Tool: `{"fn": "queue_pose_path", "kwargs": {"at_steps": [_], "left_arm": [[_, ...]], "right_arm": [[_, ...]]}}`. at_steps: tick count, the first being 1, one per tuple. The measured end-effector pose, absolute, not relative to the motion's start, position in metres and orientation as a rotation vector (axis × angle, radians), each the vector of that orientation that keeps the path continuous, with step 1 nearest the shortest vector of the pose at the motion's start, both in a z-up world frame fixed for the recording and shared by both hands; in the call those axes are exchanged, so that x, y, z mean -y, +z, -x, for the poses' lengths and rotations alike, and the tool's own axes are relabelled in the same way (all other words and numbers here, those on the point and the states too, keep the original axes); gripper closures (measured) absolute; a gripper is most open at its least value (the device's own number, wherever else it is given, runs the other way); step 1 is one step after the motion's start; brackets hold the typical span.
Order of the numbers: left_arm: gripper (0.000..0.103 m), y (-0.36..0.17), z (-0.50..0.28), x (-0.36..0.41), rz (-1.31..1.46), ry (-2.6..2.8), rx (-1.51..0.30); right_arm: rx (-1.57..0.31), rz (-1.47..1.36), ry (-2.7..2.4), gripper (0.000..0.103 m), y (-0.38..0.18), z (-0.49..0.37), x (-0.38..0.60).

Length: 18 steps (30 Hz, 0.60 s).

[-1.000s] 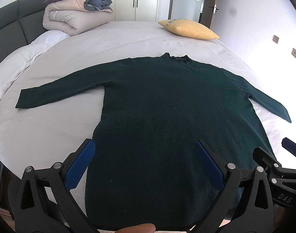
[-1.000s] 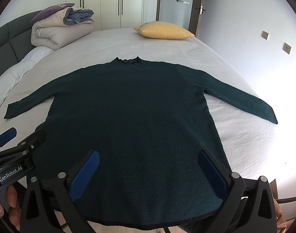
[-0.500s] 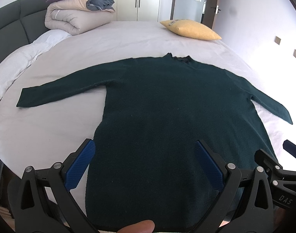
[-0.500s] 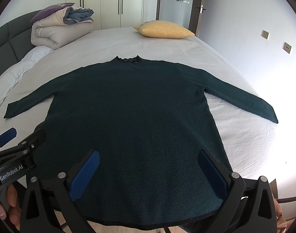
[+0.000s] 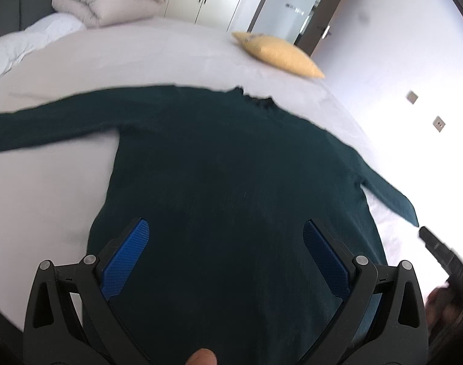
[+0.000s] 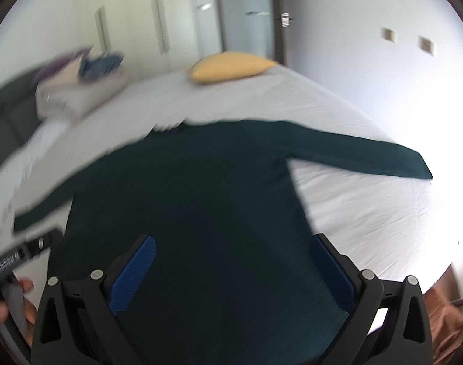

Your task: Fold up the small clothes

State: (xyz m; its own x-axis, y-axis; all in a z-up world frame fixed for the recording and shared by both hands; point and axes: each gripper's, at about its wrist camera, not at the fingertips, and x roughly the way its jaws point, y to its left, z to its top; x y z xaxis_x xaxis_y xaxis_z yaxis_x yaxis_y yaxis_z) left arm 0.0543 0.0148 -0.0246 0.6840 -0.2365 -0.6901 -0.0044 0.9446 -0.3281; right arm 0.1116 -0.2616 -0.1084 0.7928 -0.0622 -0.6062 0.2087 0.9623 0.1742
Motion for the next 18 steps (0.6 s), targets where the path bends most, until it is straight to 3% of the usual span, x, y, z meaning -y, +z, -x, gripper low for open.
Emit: {"fn": "queue_pose_path", "kwargs": {"at_steps": [5,15,18], "left_arm": [[0.000,-0.034,-0.092,-0.003,0.303,-0.122,-0.940],[0.000,-0.036,-0.148,0.004,0.282,-0.089,-0.879],[0.000,-0.034,-0.164,0.015,0.278,-0.136,-0.860]], "right_arm": [[-0.570,-0.480,-0.298,0.000,-0.115,-0.113,0.389],[-0.510,-1.059,-0.433,0.003,-0.193,-0.105,0.587],[-0.460,-1.075,-0.430,0.004,-0.195,-0.107,0.606]]}}
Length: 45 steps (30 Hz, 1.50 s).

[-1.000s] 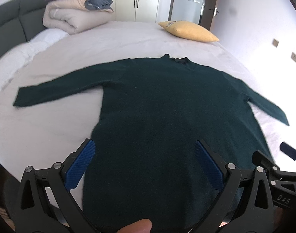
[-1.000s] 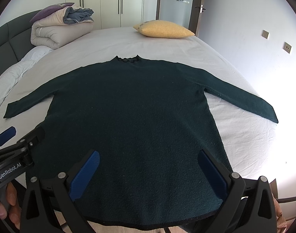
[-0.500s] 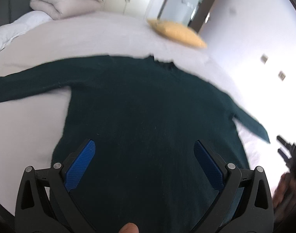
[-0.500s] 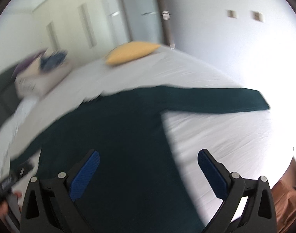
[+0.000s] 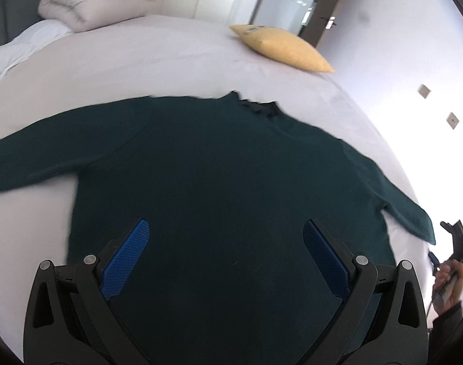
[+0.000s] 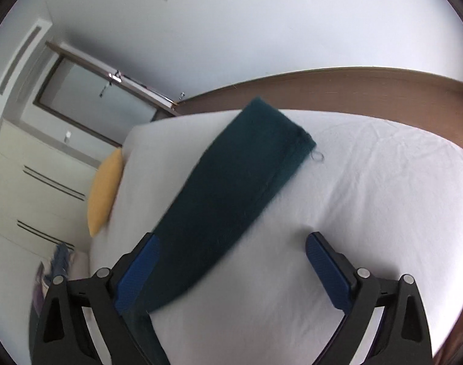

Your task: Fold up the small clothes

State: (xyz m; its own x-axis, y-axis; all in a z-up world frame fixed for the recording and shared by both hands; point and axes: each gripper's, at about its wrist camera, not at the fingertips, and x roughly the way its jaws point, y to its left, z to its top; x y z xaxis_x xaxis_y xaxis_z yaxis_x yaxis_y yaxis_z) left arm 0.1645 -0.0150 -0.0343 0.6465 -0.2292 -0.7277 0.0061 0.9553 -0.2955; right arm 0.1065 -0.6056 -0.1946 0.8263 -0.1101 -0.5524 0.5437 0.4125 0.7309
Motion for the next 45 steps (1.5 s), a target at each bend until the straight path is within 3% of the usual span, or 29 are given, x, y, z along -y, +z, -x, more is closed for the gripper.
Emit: {"fn": "queue_pose_path", "kwargs": {"at_steps": [5,7,11,13,14,20,26,30,37,39,40,41,43,45], "left_arm": [[0.003,-0.041,-0.190,0.038,0.282,-0.227,-0.881],[0.006,-0.045,-0.198,0.043,0.284,-0.254,-0.886],[0.019,-0.056,-0.214,0.051,0.299,-0.300,-0.914],[0.021,-0.061,-0.217,0.049,0.318,-0.321,-0.929],[0.021,-0.062,-0.220,0.047,0.328,-0.328,-0.934],[0.021,-0.062,-0.247,0.036,0.398,-0.368,-0.925],[0.021,-0.059,-0.270,0.014,0.532,-0.401,-0.921],[0.021,-0.070,-0.285,0.004,0.638,-0.461,-0.964],[0.021,-0.103,-0.301,-0.007,0.787,-0.506,-1.048],[0.021,-0.112,-0.308,-0.003,0.817,-0.521,-1.067],[0.020,-0.117,-0.312,-0.001,0.830,-0.528,-1.079],[0.018,-0.121,-0.316,0.003,0.833,-0.531,-1.097],[0.017,-0.131,-0.323,0.010,0.829,-0.516,-1.128],[0.017,-0.133,-0.327,0.013,0.845,-0.503,-1.136]], "right_arm": [[-0.398,-1.105,-0.446,0.004,-0.199,-0.106,0.624],[-0.373,-1.121,-0.471,0.011,-0.201,-0.099,0.630],[-0.370,-1.132,-0.492,0.043,-0.201,-0.102,0.626],[-0.406,-1.139,-0.503,0.082,-0.201,-0.103,0.627],[-0.422,-1.138,-0.517,0.088,-0.199,-0.106,0.625],[-0.495,-0.781,-0.435,0.092,-0.135,-0.132,0.557],[-0.565,-0.205,-0.120,0.093,-0.074,-0.183,0.354],[-0.634,0.038,0.083,0.094,-0.100,-0.200,0.228],[-0.811,0.050,0.199,0.091,-0.164,-0.210,0.175],[-0.812,0.028,0.216,0.084,-0.164,-0.198,0.179],[-0.815,0.011,0.233,0.074,-0.160,-0.201,0.183],[-0.819,-0.017,0.259,0.057,-0.162,-0.210,0.176],[-0.805,-0.085,0.264,0.038,-0.164,-0.194,0.187],[-0.792,-0.144,0.237,0.033,-0.163,-0.185,0.191]]}}
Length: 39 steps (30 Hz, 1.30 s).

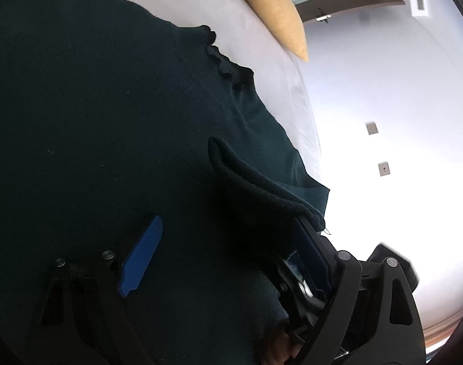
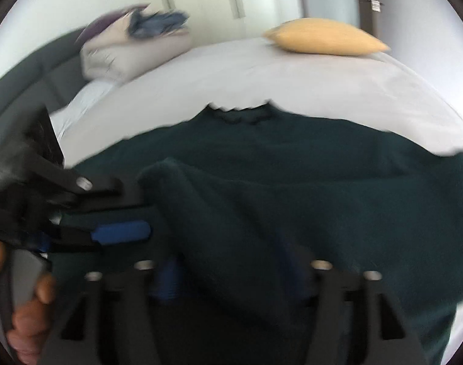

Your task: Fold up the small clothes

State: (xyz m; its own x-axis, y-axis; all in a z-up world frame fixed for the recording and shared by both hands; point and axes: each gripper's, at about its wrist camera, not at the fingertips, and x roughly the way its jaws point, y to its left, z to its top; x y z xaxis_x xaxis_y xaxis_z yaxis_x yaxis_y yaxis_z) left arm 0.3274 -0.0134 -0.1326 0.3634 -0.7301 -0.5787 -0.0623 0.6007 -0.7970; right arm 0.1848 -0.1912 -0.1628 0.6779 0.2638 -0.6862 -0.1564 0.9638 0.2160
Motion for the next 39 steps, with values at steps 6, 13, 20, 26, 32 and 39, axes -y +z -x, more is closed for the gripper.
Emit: {"fn": "queue_pose_path", "kwargs": {"at_steps": [6,13,20,26,32,39], "left_arm": [[0.015,-0.127,-0.322,0.014,0.930,-0.531,-1.127],[0.015,-0.145,-0.324,0.026,0.955,-0.531,-1.120],[0.075,-0.139,-0.339,0.058,0.859,-0.580,-1.160],[0.097,-0.131,-0.346,0.055,0.807,-0.549,-1.111],[0.097,-0.093,-0.360,0.019,0.719,-0.461,-0.952],[0.097,-0.113,-0.370,-0.021,0.778,-0.389,-0.932]], "right_arm": [[-0.797,-0.305,0.262,0.032,-0.165,-0.174,0.221],[-0.787,-0.370,0.274,0.032,-0.167,-0.177,0.226],[-0.783,-0.655,0.242,0.032,-0.174,-0.169,0.270],[-0.721,-0.910,0.181,0.032,-0.184,-0.160,0.317],[-0.679,-0.934,0.143,0.028,-0.182,-0.170,0.327],[-0.633,-1.096,0.182,0.025,-0.185,-0.196,0.350]]}}
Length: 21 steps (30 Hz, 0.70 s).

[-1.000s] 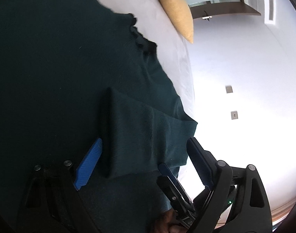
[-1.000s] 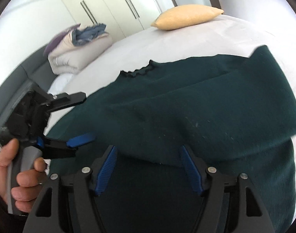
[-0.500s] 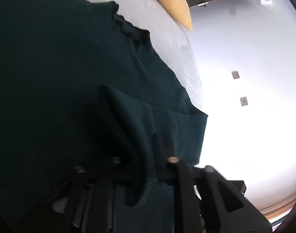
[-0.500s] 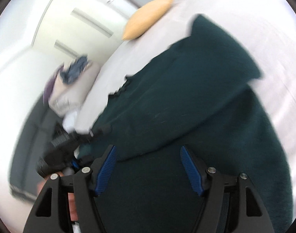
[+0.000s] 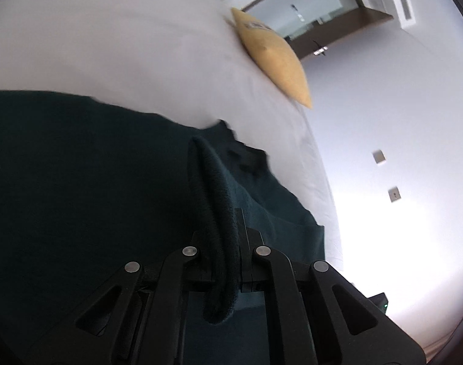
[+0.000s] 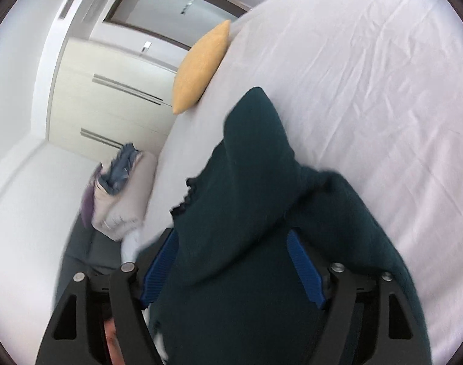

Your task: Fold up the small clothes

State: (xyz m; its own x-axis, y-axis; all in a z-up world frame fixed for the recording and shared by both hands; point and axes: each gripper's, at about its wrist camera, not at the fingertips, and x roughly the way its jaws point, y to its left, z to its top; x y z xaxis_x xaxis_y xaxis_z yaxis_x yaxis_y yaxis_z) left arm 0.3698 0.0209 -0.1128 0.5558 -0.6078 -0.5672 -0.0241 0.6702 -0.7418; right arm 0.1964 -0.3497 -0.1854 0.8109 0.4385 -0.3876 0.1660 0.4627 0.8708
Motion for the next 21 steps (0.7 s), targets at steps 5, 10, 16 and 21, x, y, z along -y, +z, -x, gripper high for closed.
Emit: {"fn": "queue_pose_path", "kwargs": {"at_steps": [5,10,16,21], "left_arm": [[0.097,-0.129,-0.378,-0.024,0.776,-0.377,-0.977],[0.096,-0.141,-0.381,-0.017,0.778,-0.398,-0.996],[0.097,-0.135,-0.373,-0.014,0.786,-0.435,-0.977],[0.097,-0.128,-0.363,-0.014,0.812,-0.451,-0.969]], "right_arm": [[-0.595,-1.198,0.186,0.022,-0.185,-0.219,0.366],[-0.562,-1.236,0.156,0.022,-0.184,-0.215,0.375],[-0.657,-1.286,0.167,0.022,-0.193,-0.208,0.353],[-0.694,-1.275,0.148,0.020,-0.196,-0.235,0.348]]}}
